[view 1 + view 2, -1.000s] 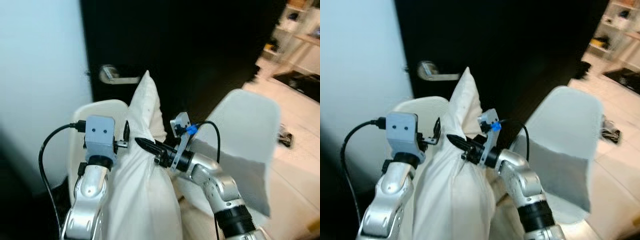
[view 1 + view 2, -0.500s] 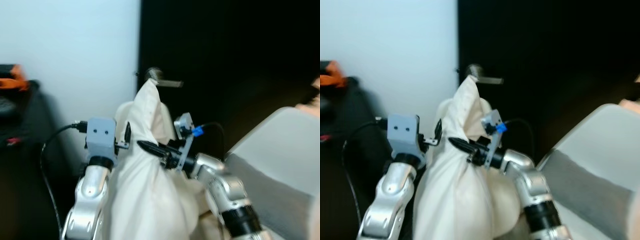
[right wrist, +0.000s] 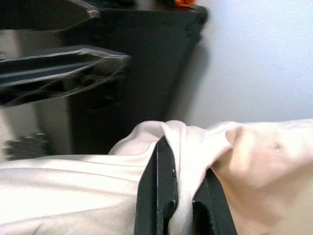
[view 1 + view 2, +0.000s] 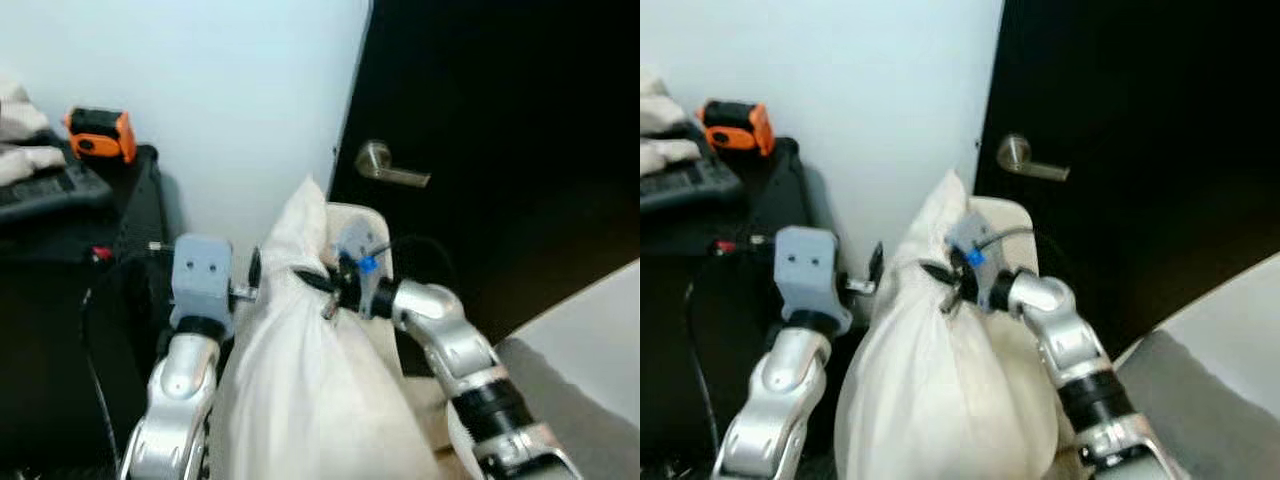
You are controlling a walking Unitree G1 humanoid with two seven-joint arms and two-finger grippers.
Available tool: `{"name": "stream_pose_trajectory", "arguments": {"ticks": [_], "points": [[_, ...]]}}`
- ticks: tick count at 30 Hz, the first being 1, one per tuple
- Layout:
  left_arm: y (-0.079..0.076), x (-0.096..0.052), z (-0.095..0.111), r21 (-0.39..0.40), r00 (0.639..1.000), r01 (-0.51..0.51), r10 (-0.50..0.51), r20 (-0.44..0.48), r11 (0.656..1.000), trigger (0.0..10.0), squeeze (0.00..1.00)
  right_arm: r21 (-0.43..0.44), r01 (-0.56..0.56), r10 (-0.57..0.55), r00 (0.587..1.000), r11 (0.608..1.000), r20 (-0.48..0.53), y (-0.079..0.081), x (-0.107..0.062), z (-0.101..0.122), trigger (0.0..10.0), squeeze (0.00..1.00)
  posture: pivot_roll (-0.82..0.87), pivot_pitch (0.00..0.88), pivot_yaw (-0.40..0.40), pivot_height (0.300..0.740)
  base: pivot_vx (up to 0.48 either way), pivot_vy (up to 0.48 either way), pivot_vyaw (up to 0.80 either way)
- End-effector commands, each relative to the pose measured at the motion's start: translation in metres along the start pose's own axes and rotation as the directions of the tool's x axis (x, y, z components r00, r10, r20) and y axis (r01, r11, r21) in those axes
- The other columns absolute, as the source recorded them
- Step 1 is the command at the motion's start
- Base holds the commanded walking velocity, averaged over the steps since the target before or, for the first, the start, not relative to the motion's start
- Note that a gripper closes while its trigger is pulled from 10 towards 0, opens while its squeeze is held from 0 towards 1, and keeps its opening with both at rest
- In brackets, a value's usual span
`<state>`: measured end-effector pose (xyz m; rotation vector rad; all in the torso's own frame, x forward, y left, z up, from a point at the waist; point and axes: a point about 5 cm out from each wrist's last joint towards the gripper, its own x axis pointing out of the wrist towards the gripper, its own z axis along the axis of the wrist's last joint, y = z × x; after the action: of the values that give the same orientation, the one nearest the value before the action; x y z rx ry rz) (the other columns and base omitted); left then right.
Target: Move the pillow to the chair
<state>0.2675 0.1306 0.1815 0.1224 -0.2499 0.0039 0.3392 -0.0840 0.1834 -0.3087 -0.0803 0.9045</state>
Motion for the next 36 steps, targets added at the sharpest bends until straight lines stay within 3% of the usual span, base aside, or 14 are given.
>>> {"name": "stream_pose_trajectory", "arguments": {"ticks": [1,3,4,5,8,10,13,21,27,29,31,36], "points": [[-0.006,-0.001,-0.001,0.01,1.0,0.025,-0.025,-0.012,1.0,10.0,0.0,-0.09,0.124,-0.123,0.992,0.988,0.022,-0.02,-0.006,0.01,10.0,0.0,0.06,0.0,-0.142,0.74,0.0,-0.48,0.0],[-0.006,-0.001,-0.001,0.009,1.0,0.025,-0.025,-0.013,1.0,10.0,0.0,-0.127,0.132,-0.132,0.991,0.983,0.005,-0.021,-0.005,0.009,10.0,0.0,0.06,0.0,-0.142,0.74,0.0,-0.48,0.0],[-0.006,-0.001,-0.001,0.004,1.0,0.024,-0.024,-0.017,1.0,10.0,0.0,-0.216,0.125,-0.135,0.99,0.968,-0.03,-0.021,-0.004,0.007,10.0,0.0,0.06,0.0,-0.142,0.74,0.0,-0.428,0.0],[-0.005,-0.001,-0.001,0.002,1.0,0.024,-0.024,-0.018,1.0,10.0,0.0,-0.247,0.121,-0.136,0.99,0.961,-0.046,-0.021,-0.003,0.006,10.0,0.0,0.06,0.0,-0.142,0.74,0.0,-0.337,0.0],[-0.006,-0.001,-0.001,-0.001,1.0,0.023,-0.023,-0.019,1.0,10.0,0.0,-0.323,0.103,-0.137,0.987,0.941,-0.086,-0.021,0.0,0.002,10.0,0.0,0.07,0.0,-0.143,0.74,0.0,-0.112,0.0],[-0.006,-0.001,-0.001,-0.001,1.0,0.023,-0.023,-0.019,1.0,10.0,0.0,-0.323,0.103,-0.137,0.987,0.941,-0.086,-0.021,0.0,0.002,10.0,0.0,0.07,0.0,-0.143,0.74,0.0,0.0,0.0],[-0.006,-0.001,0.0,-0.004,1.0,0.021,-0.021,-0.016,1.0,10.0,0.0,-0.412,0.068,-0.125,0.986,0.909,-0.113,-0.021,0.008,0.002,10.0,0.0,0.07,0.0,-0.152,0.74,0.0,0.0,0.0],[-0.006,-0.001,0.001,-0.005,1.0,0.014,-0.015,-0.014,1.0,10.0,0.0,-0.464,0.03,-0.064,0.996,0.885,-0.057,-0.012,0.026,0.017,10.0,0.0,0.08,0.0,-0.158,0.74,0.0,0.0,0.0],[-0.006,-0.003,0.002,0.0,1.0,0.007,-0.007,-0.013,1.0,10.0,0.0,-0.544,0.04,-0.053,0.999,0.838,-0.007,-0.002,0.047,0.03,10.0,0.0,0.09,0.0,-0.165,0.74,0.0,0.0,0.0],[-0.006,-0.003,0.002,0.0,1.0,0.007,-0.007,-0.013,1.0,10.0,0.0,-0.544,0.04,-0.053,0.999,0.838,-0.007,-0.002,0.047,0.03,10.0,0.0,0.09,0.0,-0.165,0.74,0.0,0.0,0.0],[-0.006,-0.004,0.004,0.01,1.0,0.001,-0.001,-0.012,1.0,10.0,0.0,-0.571,0.038,-0.032,0.999,0.82,0.021,0.007,0.06,0.036,10.0,0.0,0.1,0.0,-0.165,0.74,0.0,0.0,0.0],[-0.006,-0.005,0.005,0.018,1.0,-0.005,0.005,-0.009,1.0,10.0,0.0,-0.57,0.033,0.007,0.998,0.821,0.067,0.013,0.067,0.044,10.0,0.0,0.1,0.0,-0.166,0.72,0.0,0.0,0.0]]}}
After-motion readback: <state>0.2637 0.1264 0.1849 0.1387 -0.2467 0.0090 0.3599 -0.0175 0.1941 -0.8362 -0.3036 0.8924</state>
